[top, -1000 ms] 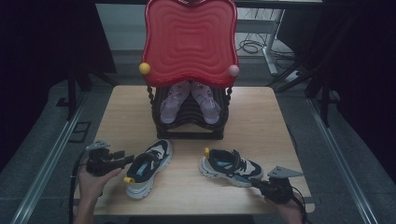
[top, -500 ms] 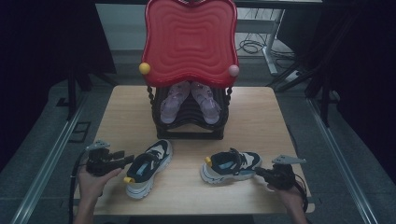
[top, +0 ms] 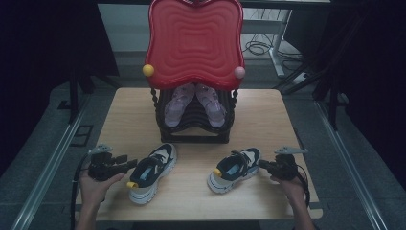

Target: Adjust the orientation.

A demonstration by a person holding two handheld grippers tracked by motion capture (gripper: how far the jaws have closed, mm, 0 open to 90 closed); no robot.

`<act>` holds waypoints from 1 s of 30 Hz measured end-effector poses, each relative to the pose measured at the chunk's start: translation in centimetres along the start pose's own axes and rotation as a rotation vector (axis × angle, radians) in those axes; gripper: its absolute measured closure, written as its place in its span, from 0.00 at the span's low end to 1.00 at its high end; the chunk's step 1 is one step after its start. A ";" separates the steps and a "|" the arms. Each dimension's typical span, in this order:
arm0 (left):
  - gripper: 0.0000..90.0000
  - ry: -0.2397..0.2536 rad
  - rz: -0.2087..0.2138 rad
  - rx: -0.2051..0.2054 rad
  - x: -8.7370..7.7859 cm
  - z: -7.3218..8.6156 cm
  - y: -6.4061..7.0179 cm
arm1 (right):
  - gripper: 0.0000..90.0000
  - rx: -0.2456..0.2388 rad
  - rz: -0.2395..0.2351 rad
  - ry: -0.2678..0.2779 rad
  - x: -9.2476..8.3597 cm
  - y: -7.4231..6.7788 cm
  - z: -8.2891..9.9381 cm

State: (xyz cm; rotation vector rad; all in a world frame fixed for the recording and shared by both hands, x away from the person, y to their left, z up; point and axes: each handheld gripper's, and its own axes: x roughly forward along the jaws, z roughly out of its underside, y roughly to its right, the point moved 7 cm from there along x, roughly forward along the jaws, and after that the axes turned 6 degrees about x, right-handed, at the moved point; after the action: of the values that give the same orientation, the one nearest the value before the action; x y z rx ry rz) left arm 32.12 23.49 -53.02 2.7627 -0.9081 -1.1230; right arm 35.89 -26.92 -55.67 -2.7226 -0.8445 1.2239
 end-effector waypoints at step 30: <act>0.50 -0.005 -0.003 0.003 0.0 0.1 -0.1 | 0.99 -0.091 -0.057 -0.024 3.6 -2.4 -2.7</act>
State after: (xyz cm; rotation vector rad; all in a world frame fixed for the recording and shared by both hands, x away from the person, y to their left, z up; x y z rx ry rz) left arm 32.14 23.53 -53.11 2.7658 -0.9068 -1.1300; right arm 38.60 -22.59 -55.72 -2.7380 -0.9969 1.2395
